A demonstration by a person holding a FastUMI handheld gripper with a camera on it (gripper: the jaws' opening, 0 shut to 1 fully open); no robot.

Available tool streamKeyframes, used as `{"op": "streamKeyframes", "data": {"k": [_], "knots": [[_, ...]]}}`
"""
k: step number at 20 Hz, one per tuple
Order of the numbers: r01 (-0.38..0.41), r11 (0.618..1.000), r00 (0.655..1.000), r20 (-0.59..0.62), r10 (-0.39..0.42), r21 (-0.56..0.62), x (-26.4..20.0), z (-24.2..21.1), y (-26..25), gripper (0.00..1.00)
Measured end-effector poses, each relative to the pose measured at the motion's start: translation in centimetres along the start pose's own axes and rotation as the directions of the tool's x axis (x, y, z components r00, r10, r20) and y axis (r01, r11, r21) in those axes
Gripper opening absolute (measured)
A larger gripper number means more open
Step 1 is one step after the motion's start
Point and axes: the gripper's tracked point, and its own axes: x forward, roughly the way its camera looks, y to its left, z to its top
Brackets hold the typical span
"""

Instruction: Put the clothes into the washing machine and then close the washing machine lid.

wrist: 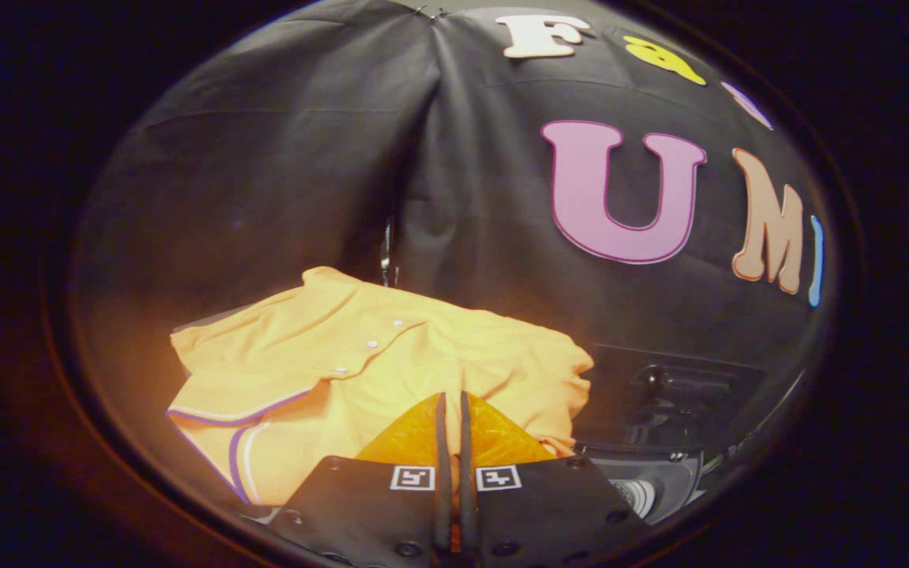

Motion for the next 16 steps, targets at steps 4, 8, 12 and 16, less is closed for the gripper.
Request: {"op": "streamKeyframes", "data": {"k": [4, 8, 12, 16], "knots": [[0.162, 0.987, 0.987, 0.003, -0.162, -0.003, -0.6, -0.2, -7.9, 0.05], [0.305, 0.952, 0.951, -0.040, -0.305, -0.004, -1.8, -2.3, -15.8, 0.05], [0.429, 0.903, 0.901, -0.061, -0.430, -0.027, -3.2, -3.8, -21.9, 0.05], [0.467, 0.884, 0.879, -0.095, -0.467, -0.022, -3.3, -5.9, -25.0, 0.04]]}}
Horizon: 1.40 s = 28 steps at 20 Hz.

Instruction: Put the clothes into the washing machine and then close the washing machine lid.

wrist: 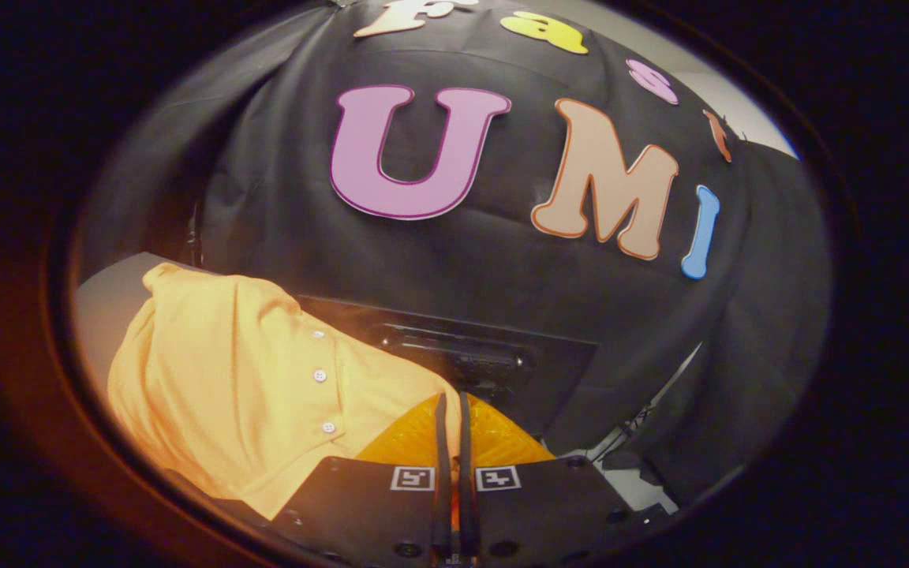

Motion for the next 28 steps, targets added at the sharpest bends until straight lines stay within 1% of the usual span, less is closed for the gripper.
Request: {"op": "streamKeyframes", "data": {"k": [1, 2, 3, 4, 5, 13, 15, 17, 24, 28], "knots": [[-0.002, 1.000, 1.000, -0.017, 0.002, 0.009, 0.4, -0.7, -0.2, 0.09], [0.014, 1.000, 1.000, -0.021, -0.014, 0.015, 0.4, -1.1, -0.7, 0.15], [0.032, 0.999, 0.999, -0.013, -0.031, 0.015, 0.5, -1.2, -1.1, 0.17], [0.045, 0.999, 0.999, -0.006, -0.045, 0.018, 0.7, -1.2, -1.5, 0.16], [0.044, 0.999, 0.999, -0.003, -0.044, 0.023, 0.6, -1.3, -1.5, 0.18], [0.016, 0.999, 1.000, 0.025, -0.017, 0.045, 1.0, -0.9, -0.5, 0.19], [0.010, 0.998, 0.999, 0.041, -0.012, 0.055, 1.6, -0.3, -0.2, 0.29], [0.021, 0.998, 0.998, 0.055, -0.025, 0.066, 1.7, 0.4, -0.3, 0.38], [0.012, 0.995, 0.997, 0.074, -0.019, 0.095, 4.9, 3.0, 0.4, 0.70], [0.014, 0.991, 0.996, 0.091, -0.026, 0.132, 6.9, 4.9, 0.4, 0.85]]}}
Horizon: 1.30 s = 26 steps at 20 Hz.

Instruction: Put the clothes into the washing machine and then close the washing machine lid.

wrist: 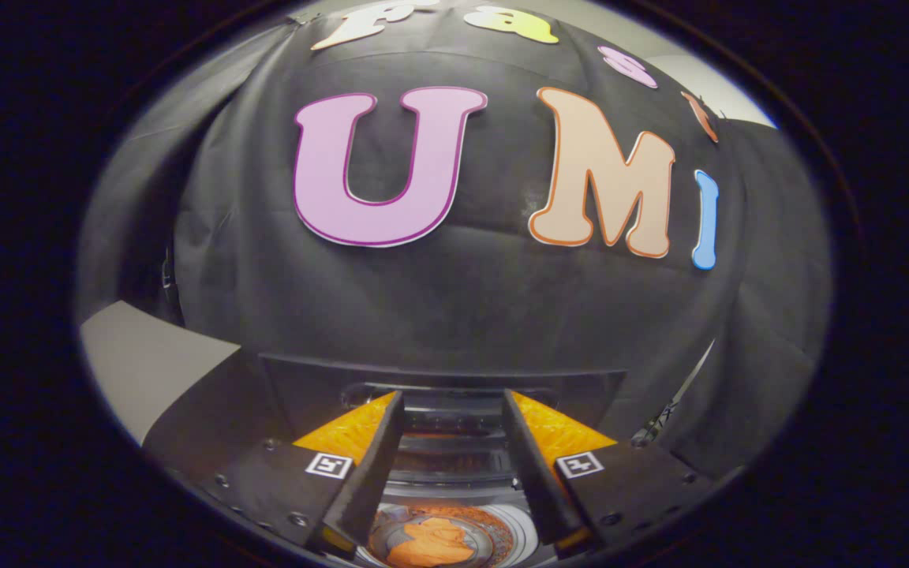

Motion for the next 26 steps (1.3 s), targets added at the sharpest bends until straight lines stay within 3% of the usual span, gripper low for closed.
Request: {"op": "streamKeyframes", "data": {"k": [3, 6, 11, 17, 26], "knots": [[0.004, 0.999, 1.000, 0.023, -0.005, 0.051, 1.8, 1.5, 0.1, 0.96], [-0.007, 0.996, 0.999, 0.032, 0.004, 0.084, 3.8, 2.2, 0.7, 0.96], [0.000, 0.999, 1.000, 0.011, -0.001, 0.042, 6.1, 1.3, 1.2, 0.99], [-0.027, 0.997, 0.999, 0.029, 0.025, 0.067, 5.4, 1.1, 1.1, 0.98], [-0.047, 0.997, 0.995, 0.086, 0.042, 0.059, 0.6, 0.0, 0.6, 0.98]]}}
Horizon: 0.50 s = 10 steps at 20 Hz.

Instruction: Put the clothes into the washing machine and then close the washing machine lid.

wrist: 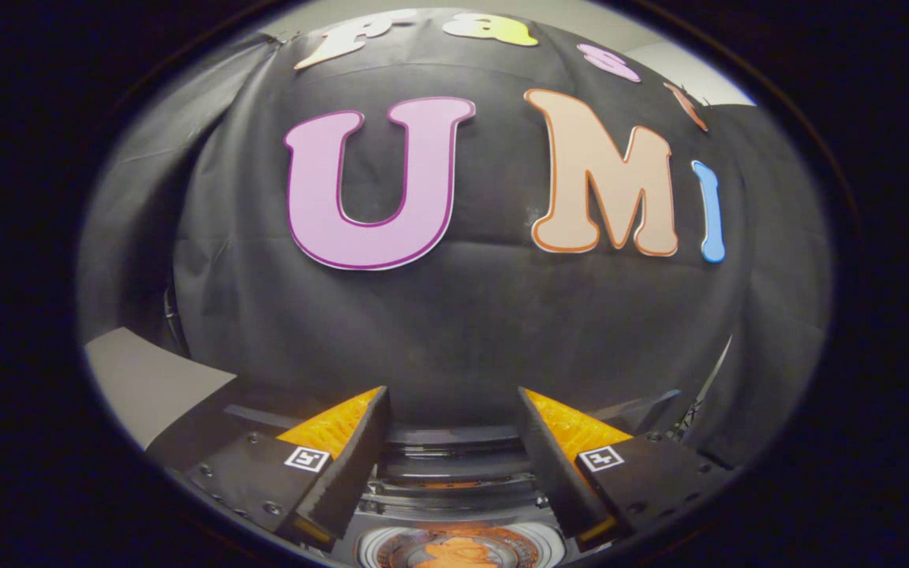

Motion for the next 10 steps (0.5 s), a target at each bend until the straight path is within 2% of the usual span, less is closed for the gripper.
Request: {"op": "streamKeyframes", "data": {"k": [10], "knots": [[-0.037, 0.999, 0.999, -0.025, 0.037, 0.002, -6.2, -2.9, -0.4, 0.98]]}}
